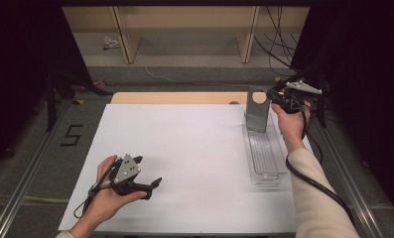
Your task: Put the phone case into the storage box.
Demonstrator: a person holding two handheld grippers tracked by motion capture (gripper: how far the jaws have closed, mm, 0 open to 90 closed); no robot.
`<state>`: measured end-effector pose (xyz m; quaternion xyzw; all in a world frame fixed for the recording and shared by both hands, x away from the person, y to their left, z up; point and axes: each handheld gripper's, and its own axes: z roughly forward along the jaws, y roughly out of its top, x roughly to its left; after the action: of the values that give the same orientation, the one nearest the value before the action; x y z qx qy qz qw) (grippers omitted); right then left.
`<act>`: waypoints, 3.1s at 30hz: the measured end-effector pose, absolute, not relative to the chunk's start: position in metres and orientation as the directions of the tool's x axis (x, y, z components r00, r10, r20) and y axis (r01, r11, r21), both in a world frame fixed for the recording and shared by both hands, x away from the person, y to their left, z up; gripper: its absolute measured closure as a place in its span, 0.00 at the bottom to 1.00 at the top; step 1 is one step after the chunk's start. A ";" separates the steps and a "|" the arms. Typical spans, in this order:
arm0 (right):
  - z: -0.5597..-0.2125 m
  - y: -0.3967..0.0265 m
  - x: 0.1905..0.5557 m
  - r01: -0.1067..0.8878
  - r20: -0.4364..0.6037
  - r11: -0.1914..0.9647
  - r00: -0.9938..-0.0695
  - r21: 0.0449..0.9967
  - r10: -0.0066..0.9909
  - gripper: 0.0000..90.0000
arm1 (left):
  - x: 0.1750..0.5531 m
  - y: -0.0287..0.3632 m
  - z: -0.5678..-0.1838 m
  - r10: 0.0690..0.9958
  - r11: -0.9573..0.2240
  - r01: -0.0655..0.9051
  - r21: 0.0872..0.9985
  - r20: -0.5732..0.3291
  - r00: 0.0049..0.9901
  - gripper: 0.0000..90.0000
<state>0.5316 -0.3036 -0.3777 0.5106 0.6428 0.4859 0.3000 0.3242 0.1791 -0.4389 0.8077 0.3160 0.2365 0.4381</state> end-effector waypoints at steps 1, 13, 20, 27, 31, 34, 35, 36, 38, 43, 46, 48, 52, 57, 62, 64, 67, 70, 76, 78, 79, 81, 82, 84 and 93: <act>-0.378 -0.303 0.532 0.364 0.110 0.006 -0.298 0.932 0.948 0.92 | 0.324 0.179 -0.439 0.717 -0.417 0.303 0.857 0.106 0.689 0.09; -0.385 -0.302 0.538 0.366 0.031 0.073 -0.271 0.928 0.962 0.84 | 0.325 0.179 -0.439 0.718 -0.416 0.304 0.857 0.105 0.688 0.10; -0.385 -0.297 0.542 0.366 -0.022 0.121 -0.264 0.923 0.964 0.79 | 0.325 0.179 -0.439 0.719 -0.416 0.303 0.857 0.106 0.687 0.10; -0.386 -0.297 0.544 0.374 -0.028 0.114 -0.230 0.921 0.973 0.72 | 0.325 0.179 -0.439 0.718 -0.415 0.303 0.858 0.105 0.688 0.10; -0.386 -0.297 0.545 0.375 -0.027 0.115 -0.233 0.920 0.972 0.72 | 0.325 0.180 -0.439 0.719 -0.415 0.303 0.858 0.105 0.687 0.10; -0.388 -0.297 0.545 0.384 -0.014 0.097 -0.213 0.918 0.977 0.71 | 0.325 0.180 -0.439 0.720 -0.414 0.303 0.858 0.105 0.686 0.10; -0.388 -0.298 0.545 0.386 -0.008 0.091 -0.211 0.918 0.978 0.71 | 0.325 0.180 -0.439 0.719 -0.415 0.304 0.858 0.105 0.687 0.10; -0.389 -0.298 0.544 0.388 -0.003 0.084 -0.206 0.918 0.979 0.71 | 0.325 0.179 -0.439 0.719 -0.414 0.304 0.858 0.104 0.687 0.10; -0.389 -0.299 0.544 0.393 0.007 0.075 -0.202 0.916 0.979 0.72 | 0.325 0.179 -0.439 0.719 -0.414 0.303 0.858 0.104 0.687 0.10; -0.391 -0.300 0.542 0.414 0.042 0.040 -0.187 0.910 0.982 0.78 | 0.325 0.179 -0.439 0.719 -0.414 0.302 0.859 0.105 0.687 0.10; -0.393 -0.300 0.542 0.416 0.046 0.038 -0.189 0.909 0.981 0.78 | 0.325 0.179 -0.439 0.719 -0.414 0.302 0.859 0.105 0.687 0.10; -0.394 -0.300 0.541 0.420 0.046 0.038 -0.189 0.907 0.981 0.78 | 0.325 0.179 -0.439 0.719 -0.414 0.302 0.859 0.105 0.687 0.10; -0.397 -0.299 0.540 0.424 0.047 0.039 -0.191 0.905 0.981 0.75 | 0.325 0.179 -0.438 0.718 -0.415 0.301 0.858 0.107 0.687 0.10; -0.399 -0.298 0.535 0.431 0.044 0.046 -0.197 0.901 0.979 0.63 | 0.325 0.179 -0.438 0.719 -0.412 0.301 0.860 0.105 0.687 0.10; -0.399 -0.298 0.529 0.439 0.045 0.045 -0.193 0.897 0.980 0.48 | 0.325 0.179 -0.438 0.720 -0.413 0.303 0.859 0.104 0.687 0.10; -0.399 -0.299 0.527 0.448 0.055 0.039 -0.194 0.893 0.979 0.43 | 0.325 0.179 -0.438 0.720 -0.412 0.303 0.860 0.103 0.686 0.10; -0.398 -0.299 0.523 0.447 0.059 0.039 -0.203 0.894 0.977 0.38 | 0.325 0.179 -0.438 0.720 -0.411 0.303 0.860 0.102 0.686 0.10; -0.396 -0.299 0.519 0.452 0.062 0.045 -0.218 0.891 0.974 0.34 | 0.325 0.180 -0.438 0.721 -0.411 0.303 0.860 0.103 0.686 0.10; -0.391 -0.297 0.507 0.446 0.069 0.050 -0.246 0.894 0.967 0.28 | 0.325 0.180 -0.438 0.721 -0.410 0.303 0.860 0.101 0.686 0.10; -0.391 -0.296 0.504 0.448 0.070 0.053 -0.254 0.892 0.965 0.27 | 0.325 0.180 -0.438 0.721 -0.409 0.303 0.860 0.101 0.686 0.10; -0.390 -0.295 0.503 0.449 0.073 0.054 -0.259 0.892 0.963 0.26 | 0.325 0.180 -0.438 0.720 -0.409 0.303 0.861 0.101 0.686 0.10; -0.389 -0.295 0.500 0.445 0.072 0.056 -0.266 0.894 0.961 0.26 | 0.325 0.180 -0.438 0.721 -0.408 0.304 0.861 0.100 0.686 0.10; -0.389 -0.295 0.498 0.444 0.072 0.057 -0.269 0.894 0.961 0.26 | 0.325 0.180 -0.438 0.722 -0.406 0.304 0.862 0.099 0.685 0.10; -0.388 -0.294 0.495 0.442 0.077 0.055 -0.275 0.895 0.958 0.25 | 0.325 0.181 -0.438 0.723 -0.405 0.305 0.862 0.098 0.684 0.10; -0.390 -0.294 0.483 0.439 0.084 0.056 -0.293 0.897 0.952 0.23 | 0.325 0.181 -0.438 0.722 -0.403 0.305 0.863 0.096 0.685 0.10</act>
<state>0.4825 -0.2938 -0.3895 0.5212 0.6677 0.4478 0.2864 0.3252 0.1810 -0.4381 0.8039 0.3192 0.2355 0.4432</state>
